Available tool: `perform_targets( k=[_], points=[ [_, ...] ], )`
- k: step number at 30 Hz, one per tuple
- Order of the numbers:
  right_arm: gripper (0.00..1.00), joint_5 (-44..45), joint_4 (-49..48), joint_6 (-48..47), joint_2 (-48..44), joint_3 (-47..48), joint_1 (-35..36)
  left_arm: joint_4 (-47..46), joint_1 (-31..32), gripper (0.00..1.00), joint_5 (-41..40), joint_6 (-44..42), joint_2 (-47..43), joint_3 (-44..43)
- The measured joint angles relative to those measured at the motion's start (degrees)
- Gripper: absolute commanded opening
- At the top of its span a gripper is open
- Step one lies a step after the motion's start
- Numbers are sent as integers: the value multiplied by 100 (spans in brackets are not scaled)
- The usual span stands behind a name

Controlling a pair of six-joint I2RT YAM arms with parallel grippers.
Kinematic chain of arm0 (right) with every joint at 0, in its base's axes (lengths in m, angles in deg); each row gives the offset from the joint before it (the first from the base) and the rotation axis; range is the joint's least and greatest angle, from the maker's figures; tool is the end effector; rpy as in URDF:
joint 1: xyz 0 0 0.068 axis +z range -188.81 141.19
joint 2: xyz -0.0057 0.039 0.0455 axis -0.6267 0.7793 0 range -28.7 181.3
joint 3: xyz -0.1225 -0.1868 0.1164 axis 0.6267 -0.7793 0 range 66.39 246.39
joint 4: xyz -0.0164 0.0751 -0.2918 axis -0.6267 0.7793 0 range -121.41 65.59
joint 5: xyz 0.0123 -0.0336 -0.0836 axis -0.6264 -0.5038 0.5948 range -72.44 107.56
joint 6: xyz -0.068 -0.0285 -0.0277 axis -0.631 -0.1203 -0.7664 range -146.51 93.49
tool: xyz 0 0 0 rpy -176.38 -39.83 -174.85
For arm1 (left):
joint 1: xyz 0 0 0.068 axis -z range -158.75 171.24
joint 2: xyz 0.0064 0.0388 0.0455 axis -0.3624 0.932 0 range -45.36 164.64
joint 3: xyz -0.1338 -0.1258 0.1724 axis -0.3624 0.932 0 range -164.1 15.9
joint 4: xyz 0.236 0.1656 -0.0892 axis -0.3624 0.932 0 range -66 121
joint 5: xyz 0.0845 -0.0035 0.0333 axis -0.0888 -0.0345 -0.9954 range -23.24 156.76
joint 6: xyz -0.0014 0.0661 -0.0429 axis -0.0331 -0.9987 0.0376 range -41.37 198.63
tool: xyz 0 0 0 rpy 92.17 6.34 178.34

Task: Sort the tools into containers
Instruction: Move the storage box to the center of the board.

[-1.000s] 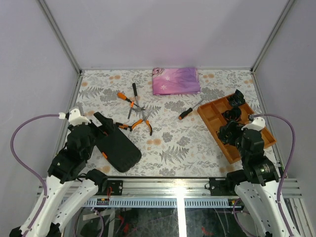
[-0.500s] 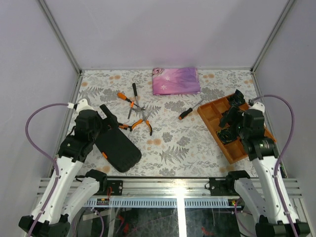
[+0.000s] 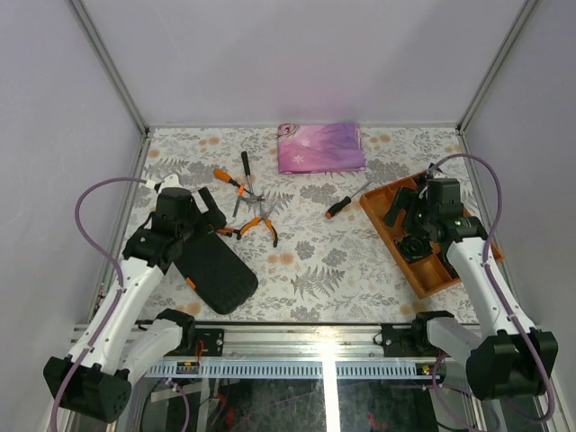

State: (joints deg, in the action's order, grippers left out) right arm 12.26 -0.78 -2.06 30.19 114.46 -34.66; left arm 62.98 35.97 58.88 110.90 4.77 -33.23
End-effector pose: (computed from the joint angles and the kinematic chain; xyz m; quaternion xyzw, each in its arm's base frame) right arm 0.2933 0.0276 0.2324 0.1418 0.8997 0.1423 0.3876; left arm 0.2550 -0.0574 0.2639 -0.1666 0.8891 -0.1110 0.4116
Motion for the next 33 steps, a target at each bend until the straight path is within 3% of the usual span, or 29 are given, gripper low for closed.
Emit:
perform_targets(
  k=[6, 13, 19, 24, 33],
  points=[
    [91, 35, -92, -170, 457, 164, 361, 234, -190, 100, -461, 433, 245, -4],
    [92, 162, -570, -170, 957, 264, 1963, 831, -446, 100, -1335, 1471, -162, 11],
    [94, 120, -1241, -22, 1447, 267, 2896, 1567, -476, 100, -2070, 2601, 13, 79],
    [95, -17, -1672, 153, 1996, 492, 3480, 1554, -487, 100, -2151, 3047, -199, 603],
    [95, -267, -2546, 584, 3432, 1622, 4782, 885, -514, 100, -1705, 2977, 118, 1506]
  ],
)
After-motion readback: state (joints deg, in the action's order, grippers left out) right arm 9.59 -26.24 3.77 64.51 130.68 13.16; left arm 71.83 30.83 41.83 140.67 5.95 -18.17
